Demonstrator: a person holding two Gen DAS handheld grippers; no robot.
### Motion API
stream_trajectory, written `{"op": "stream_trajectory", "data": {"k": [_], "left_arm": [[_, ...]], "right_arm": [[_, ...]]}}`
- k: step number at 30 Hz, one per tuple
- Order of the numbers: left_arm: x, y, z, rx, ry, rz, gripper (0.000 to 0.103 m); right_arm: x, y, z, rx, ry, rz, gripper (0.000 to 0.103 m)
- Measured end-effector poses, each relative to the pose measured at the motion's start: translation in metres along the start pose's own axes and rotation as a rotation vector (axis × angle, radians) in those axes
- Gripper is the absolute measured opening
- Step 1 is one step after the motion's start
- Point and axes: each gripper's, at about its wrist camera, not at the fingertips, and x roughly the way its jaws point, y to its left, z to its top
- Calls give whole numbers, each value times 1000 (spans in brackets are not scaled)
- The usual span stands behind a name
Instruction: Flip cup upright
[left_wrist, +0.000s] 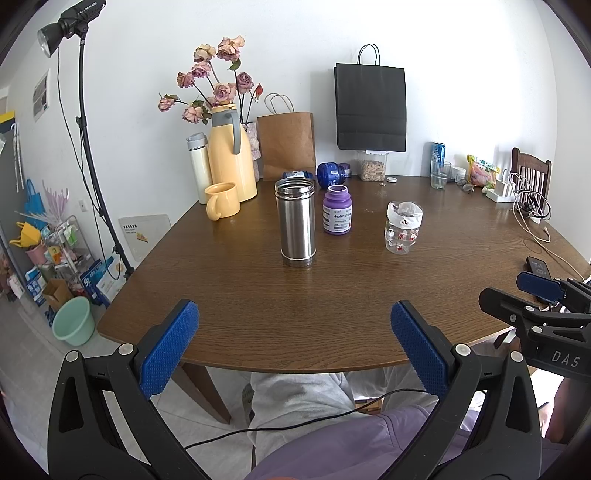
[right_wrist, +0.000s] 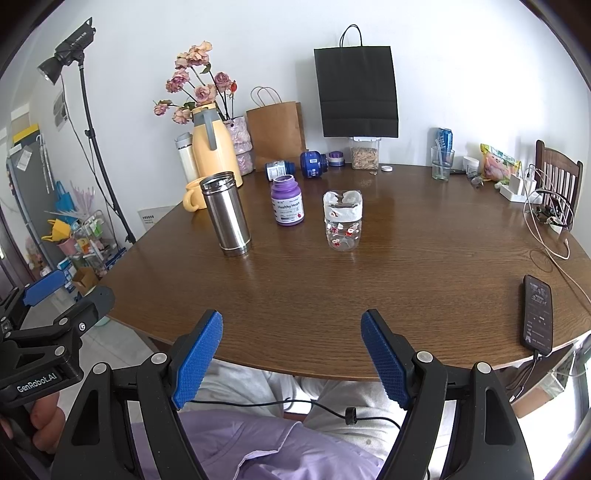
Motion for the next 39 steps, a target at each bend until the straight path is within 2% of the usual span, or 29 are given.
{"op": "stream_trajectory", "data": {"k": [19,24,27,31,36,39], "left_arm": [[0,0,0,0,4,-3,103],[11,-2,2,5,-9,2,103],[33,-6,8,23,-18,24,103],[72,-2,26,6,-47,97,103],[126,10,61,-59,-23,59,103],[156,8,88,-27,-43,41,103]], "right_arm": [[-1,0,1,3,4,-1,81],[7,-3,5,3,-15,-15,81],[30,-8,15,-1,-11,-37,81],[66,-18,44,11,-12,-49,81],[114,-15,90,-1,-3,-48,81],[140,-11,120,-17,-12,-53,81]]}}
